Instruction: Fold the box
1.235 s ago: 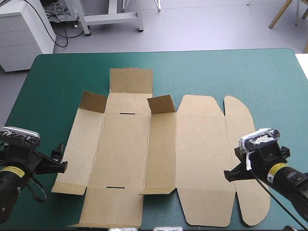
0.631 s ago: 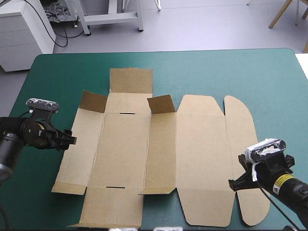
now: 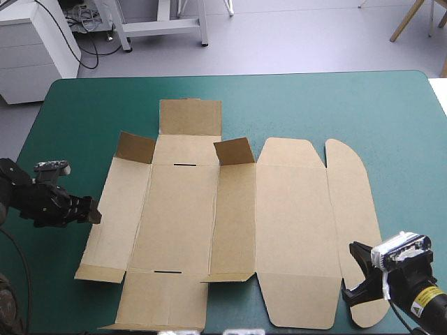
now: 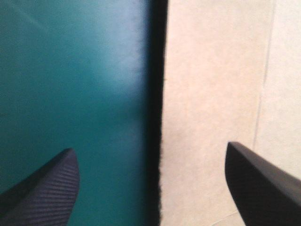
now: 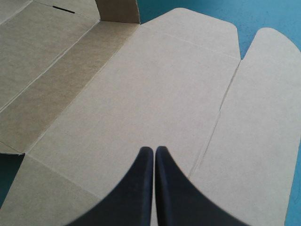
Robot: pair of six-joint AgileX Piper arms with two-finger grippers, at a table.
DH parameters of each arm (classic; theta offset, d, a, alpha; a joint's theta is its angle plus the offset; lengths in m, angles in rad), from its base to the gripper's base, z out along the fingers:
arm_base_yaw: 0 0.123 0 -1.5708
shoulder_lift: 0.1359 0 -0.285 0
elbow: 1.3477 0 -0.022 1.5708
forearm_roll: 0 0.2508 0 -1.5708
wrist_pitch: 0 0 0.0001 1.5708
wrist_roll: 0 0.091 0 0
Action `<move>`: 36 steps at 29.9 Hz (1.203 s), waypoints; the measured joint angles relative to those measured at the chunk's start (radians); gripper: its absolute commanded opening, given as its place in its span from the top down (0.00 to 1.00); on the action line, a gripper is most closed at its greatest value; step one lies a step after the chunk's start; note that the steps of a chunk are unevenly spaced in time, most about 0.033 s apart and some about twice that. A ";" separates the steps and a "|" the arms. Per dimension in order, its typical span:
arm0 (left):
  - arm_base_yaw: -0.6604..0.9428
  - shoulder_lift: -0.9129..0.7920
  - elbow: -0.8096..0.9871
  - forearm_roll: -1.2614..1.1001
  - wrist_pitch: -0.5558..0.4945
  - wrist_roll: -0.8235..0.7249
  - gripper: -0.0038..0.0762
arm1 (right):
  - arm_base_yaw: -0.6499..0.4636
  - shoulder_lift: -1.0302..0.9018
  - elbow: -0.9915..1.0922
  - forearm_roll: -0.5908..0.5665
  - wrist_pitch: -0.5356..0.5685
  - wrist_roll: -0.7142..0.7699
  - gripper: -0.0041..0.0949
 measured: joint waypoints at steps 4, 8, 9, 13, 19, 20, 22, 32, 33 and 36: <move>0.000 0.057 -0.001 -0.056 0.032 0.038 0.21 | 0.000 -0.026 0.001 0.007 -0.002 -0.015 0.96; 0.000 0.096 -0.001 -0.072 0.031 0.043 0.21 | 0.000 -0.035 0.001 0.008 -0.003 -0.016 0.96; 0.000 0.099 -0.001 -0.079 0.031 0.043 0.21 | 0.000 -0.035 0.001 0.008 -0.003 -0.016 0.96; 0.000 0.105 -0.001 -0.148 0.031 0.055 0.21 | 0.000 -0.035 0.001 0.008 -0.003 -0.016 0.96; -0.055 0.105 -0.001 -0.226 0.031 0.104 0.21 | 0.000 -0.035 0.002 0.008 -0.003 -0.018 0.96; -0.071 0.105 -0.001 -0.225 0.031 0.106 0.21 | 0.000 -0.035 0.002 0.008 -0.003 -0.018 0.96; -0.095 0.105 -0.001 -0.228 0.031 0.111 0.21 | 0.000 -0.035 0.004 0.008 -0.003 -0.018 0.96; -0.123 0.105 -0.001 -0.233 0.019 0.115 0.21 | 0.000 -0.035 0.008 0.008 -0.003 -0.018 0.96; -0.123 0.105 -0.001 -0.236 0.017 0.115 0.21 | 0.000 -0.035 0.008 0.008 -0.003 -0.018 0.96; -0.123 0.105 -0.001 -0.238 0.017 0.116 0.21 | 0.000 -0.035 0.008 0.008 -0.003 -0.018 0.96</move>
